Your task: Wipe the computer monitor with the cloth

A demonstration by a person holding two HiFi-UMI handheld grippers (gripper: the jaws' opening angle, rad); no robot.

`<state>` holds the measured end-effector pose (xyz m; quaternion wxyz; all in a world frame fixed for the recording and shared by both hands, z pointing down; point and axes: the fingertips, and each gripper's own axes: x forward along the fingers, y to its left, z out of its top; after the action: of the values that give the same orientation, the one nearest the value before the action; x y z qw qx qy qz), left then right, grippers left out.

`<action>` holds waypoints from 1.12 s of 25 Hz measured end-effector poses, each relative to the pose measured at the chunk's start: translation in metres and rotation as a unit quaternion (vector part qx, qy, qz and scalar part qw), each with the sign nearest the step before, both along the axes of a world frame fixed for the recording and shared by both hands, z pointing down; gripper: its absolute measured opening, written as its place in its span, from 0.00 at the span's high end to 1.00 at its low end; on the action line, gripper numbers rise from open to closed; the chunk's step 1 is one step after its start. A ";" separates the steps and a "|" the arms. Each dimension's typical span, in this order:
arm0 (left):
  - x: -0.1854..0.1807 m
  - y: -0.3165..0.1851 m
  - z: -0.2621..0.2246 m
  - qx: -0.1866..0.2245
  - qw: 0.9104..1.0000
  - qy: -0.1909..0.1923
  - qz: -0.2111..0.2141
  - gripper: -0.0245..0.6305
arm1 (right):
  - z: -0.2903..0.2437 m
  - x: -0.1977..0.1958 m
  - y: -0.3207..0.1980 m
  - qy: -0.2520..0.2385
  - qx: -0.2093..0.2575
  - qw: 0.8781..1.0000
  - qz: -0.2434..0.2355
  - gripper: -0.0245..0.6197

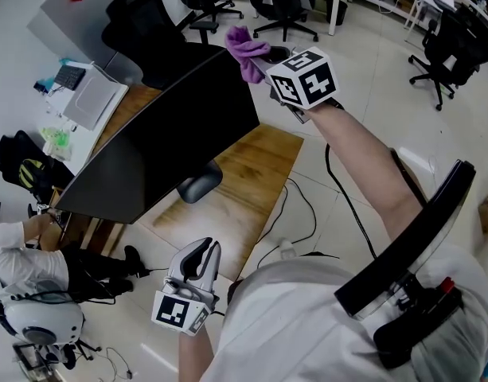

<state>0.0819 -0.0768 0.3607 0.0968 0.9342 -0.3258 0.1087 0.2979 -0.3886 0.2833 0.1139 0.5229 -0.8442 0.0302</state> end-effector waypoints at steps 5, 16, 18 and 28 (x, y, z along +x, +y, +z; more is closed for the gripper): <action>-0.009 0.007 0.013 -0.027 1.000 -0.009 -0.006 0.86 | -0.007 0.004 0.019 -0.012 0.033 0.999 0.013 0.89; -0.033 0.018 0.006 -0.044 0.999 -0.016 0.027 0.85 | 0.111 0.002 0.155 -0.042 -0.074 0.995 0.044 0.89; -0.042 0.022 0.001 -0.035 0.999 -0.014 0.033 0.86 | 0.111 -0.004 0.186 -0.045 -0.077 0.995 0.051 0.89; -0.084 0.060 -0.008 -0.011 0.998 0.014 0.068 0.86 | 0.084 -0.057 0.268 -0.028 -0.062 0.995 0.068 0.89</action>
<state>-0.0022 -0.0166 0.3525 0.1044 0.9544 -0.2590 0.1056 0.2412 -0.1203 0.3669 0.1196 0.5700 -0.8061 0.1047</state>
